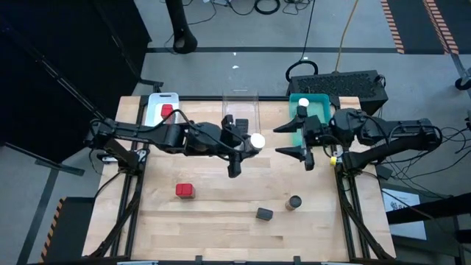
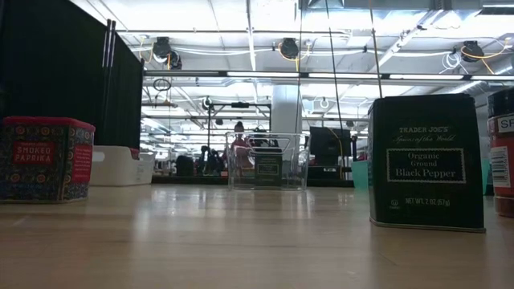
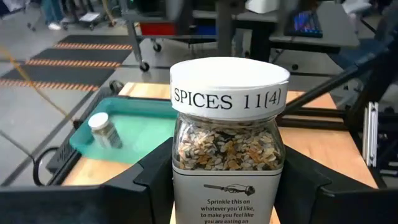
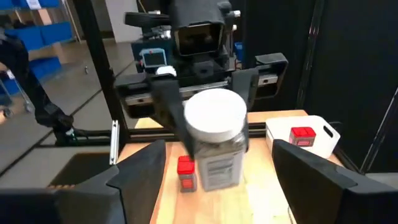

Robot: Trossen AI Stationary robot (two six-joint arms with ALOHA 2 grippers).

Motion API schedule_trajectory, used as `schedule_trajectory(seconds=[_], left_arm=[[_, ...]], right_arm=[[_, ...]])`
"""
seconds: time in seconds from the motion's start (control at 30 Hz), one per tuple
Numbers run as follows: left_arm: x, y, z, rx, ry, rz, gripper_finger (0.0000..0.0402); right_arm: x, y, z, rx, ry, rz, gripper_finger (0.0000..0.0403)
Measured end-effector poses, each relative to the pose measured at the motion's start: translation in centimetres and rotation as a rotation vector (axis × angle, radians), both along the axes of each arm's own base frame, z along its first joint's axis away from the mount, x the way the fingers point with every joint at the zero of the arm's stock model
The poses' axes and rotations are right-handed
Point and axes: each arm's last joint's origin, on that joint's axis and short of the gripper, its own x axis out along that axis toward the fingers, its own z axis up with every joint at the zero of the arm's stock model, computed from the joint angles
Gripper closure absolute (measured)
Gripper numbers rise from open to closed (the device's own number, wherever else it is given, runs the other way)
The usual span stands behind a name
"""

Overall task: Sort spices by type
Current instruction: Put the white seasoning bottle into the green bin

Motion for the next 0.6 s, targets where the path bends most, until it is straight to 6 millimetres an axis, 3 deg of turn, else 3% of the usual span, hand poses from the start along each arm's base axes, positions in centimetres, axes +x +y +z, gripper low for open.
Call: schedule_trajectory(seconds=[0.3, 0.6], left_arm=[[1.1, -0.7, -0.6, 0.024, -0.029, -0.017, 0.0201], [1.5, -0.6, -0.7, 0.034, -0.046, 0.0, 0.0201]], right_arm=[[2.4, 0.3, 1.0, -0.08, 0.063, 0.022, 0.0126], [4.5, 0.6, 0.2, -0.048, 0.11, 0.057, 0.0126]])
